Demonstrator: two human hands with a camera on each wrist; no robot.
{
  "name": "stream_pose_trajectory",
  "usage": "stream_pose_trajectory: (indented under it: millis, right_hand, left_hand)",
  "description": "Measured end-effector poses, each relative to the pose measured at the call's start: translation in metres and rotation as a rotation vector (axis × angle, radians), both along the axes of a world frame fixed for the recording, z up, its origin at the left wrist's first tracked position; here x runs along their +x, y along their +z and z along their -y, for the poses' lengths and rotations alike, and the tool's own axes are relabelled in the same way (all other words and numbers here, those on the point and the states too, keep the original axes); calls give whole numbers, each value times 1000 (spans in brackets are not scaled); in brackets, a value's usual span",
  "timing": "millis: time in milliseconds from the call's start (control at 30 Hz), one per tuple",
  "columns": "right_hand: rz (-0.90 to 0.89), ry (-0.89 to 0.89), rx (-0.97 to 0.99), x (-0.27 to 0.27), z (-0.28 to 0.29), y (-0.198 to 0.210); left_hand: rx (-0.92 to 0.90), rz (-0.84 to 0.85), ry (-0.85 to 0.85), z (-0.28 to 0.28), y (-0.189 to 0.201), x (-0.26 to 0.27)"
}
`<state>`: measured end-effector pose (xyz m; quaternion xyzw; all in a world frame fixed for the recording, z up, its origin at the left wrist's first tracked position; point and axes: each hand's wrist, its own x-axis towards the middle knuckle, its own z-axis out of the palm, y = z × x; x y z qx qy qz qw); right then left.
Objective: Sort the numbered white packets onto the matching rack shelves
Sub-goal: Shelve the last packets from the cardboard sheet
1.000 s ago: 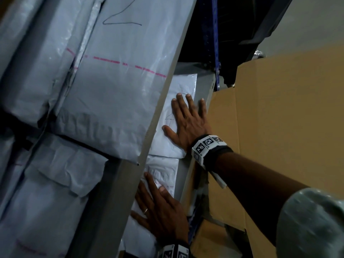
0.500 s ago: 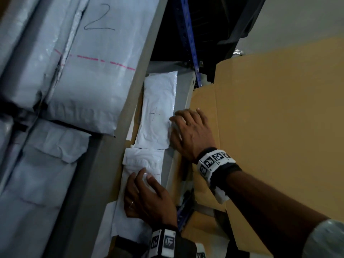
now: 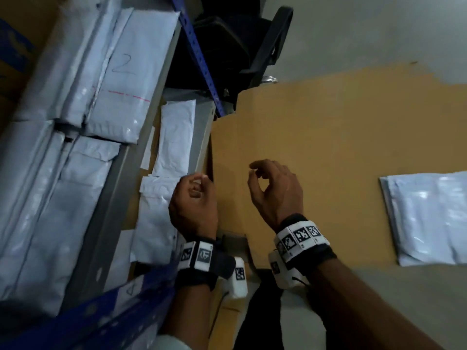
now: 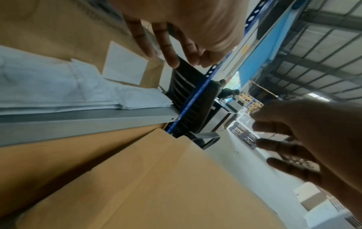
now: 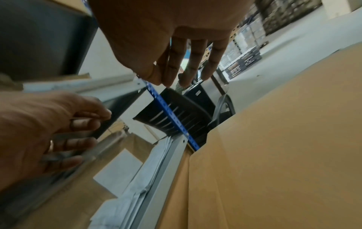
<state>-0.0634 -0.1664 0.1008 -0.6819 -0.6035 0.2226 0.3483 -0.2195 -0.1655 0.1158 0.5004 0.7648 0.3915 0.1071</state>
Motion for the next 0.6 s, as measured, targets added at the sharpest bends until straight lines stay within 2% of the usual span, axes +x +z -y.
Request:
stream_pose_trajectory:
  millis: [200, 400, 600]
  right_hand:
    - [-91, -160, 13, 90, 87, 66]
    - [-286, -182, 36, 180, 162, 115]
    - [-255, -268, -41, 277, 236, 138]
  left_hand:
    - [-59, 87, -56, 46, 70, 79]
    - [-64, 71, -72, 119, 121, 171]
    - [-25, 81, -183, 165, 143, 259]
